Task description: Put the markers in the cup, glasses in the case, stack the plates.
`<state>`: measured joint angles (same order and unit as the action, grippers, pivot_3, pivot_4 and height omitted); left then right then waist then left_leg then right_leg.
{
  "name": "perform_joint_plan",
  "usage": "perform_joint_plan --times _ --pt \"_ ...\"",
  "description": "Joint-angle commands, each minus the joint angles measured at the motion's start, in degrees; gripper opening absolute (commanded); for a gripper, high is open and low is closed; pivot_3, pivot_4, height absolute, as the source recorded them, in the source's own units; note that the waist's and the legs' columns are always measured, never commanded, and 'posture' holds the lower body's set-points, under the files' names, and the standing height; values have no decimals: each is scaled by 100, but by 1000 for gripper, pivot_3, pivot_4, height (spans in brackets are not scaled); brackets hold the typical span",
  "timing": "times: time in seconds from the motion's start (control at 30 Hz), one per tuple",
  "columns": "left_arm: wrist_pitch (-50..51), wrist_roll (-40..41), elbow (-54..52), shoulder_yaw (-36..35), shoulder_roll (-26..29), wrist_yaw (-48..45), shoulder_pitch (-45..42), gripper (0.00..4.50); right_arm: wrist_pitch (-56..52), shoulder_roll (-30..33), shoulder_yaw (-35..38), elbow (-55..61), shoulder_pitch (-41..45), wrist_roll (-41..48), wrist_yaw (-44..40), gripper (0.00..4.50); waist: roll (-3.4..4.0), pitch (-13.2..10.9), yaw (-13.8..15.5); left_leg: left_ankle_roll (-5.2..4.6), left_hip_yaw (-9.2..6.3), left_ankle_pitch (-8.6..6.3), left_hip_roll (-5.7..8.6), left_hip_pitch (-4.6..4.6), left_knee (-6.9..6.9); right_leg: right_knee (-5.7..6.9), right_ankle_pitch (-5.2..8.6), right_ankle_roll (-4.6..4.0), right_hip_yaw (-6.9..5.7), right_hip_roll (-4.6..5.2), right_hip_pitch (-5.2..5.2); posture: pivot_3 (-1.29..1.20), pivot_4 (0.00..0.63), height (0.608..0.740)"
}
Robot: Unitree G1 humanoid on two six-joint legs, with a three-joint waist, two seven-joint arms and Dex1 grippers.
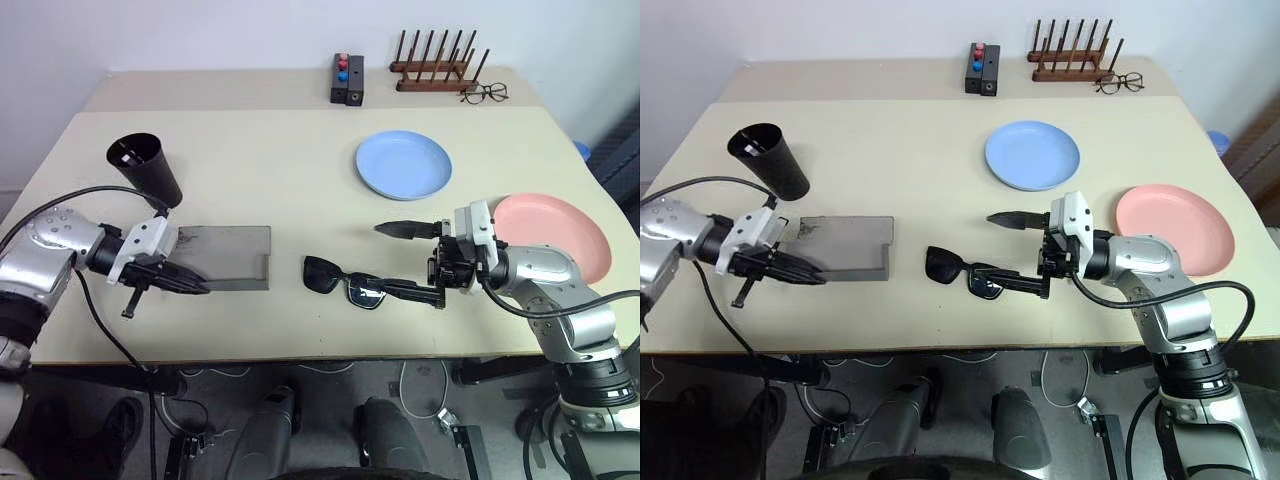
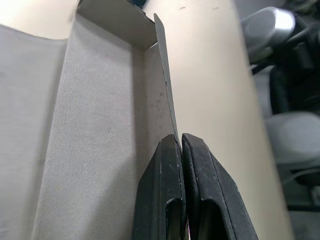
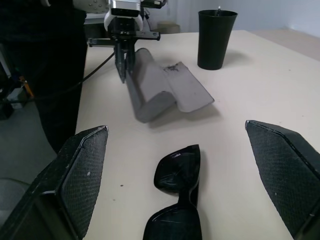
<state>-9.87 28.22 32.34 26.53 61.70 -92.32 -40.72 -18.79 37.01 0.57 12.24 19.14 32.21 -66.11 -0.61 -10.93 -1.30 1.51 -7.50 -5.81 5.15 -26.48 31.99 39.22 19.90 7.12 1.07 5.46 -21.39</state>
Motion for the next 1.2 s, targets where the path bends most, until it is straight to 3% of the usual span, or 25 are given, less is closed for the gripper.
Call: perform_joint_plan --times 0.03,0.3,0.43,0.77,0.9,1.1,1.2 --pt "-473 -2 611 396 -184 -18 -528 35 68 -55 22 75 128 21 23 4500 0 0 23 0 1 0 0 0 0 0 0 0 0 -1 -1 0 150 740" --pt "-1234 -107 1985 1079 -758 -18 -1526 35 22 -19 75 188 -2 57 103 4500 -3 -1 30 -1 1 0 1 -4 6 2 -2 4 -3 -3 0 0 150 740" --pt "-1510 -148 2386 1093 -1070 -18 -1703 35 34 -19 83 260 -86 51 164 4500 -3 -1 26 -2 2 1 2 -4 6 4 -2 5 -4 -3 6 0 150 740" --pt "-1401 30 2316 1331 -1190 -18 -1676 35 51 -4 87 245 -80 26 242 4500 -5 -2 11 -3 2 1 1 -7 8 11 -3 6 -3 -8 14 0 150 740" --pt "-1496 50 2309 1334 -1173 -18 -1645 1278 78 -7 74 181 -27 -1 232 4500 -5 -2 12 -3 2 1 1 -6 9 10 -3 6 -3 -12 15 0 150 740" --pt "-1561 192 2201 1293 -1091 -18 -1646 4388 121 -53 34 60 77 -54 203 4500 -5 -2 12 -3 1 1 1 -6 10 10 -3 6 -3 -10 15 0 150 740" --pt "-1268 411 2038 1132 -1092 -18 -1774 4388 155 -44 39 -15 118 -66 170 4500 -5 -2 13 -3 2 1 1 -6 10 10 -3 6 -3 -11 15 0 150 740"
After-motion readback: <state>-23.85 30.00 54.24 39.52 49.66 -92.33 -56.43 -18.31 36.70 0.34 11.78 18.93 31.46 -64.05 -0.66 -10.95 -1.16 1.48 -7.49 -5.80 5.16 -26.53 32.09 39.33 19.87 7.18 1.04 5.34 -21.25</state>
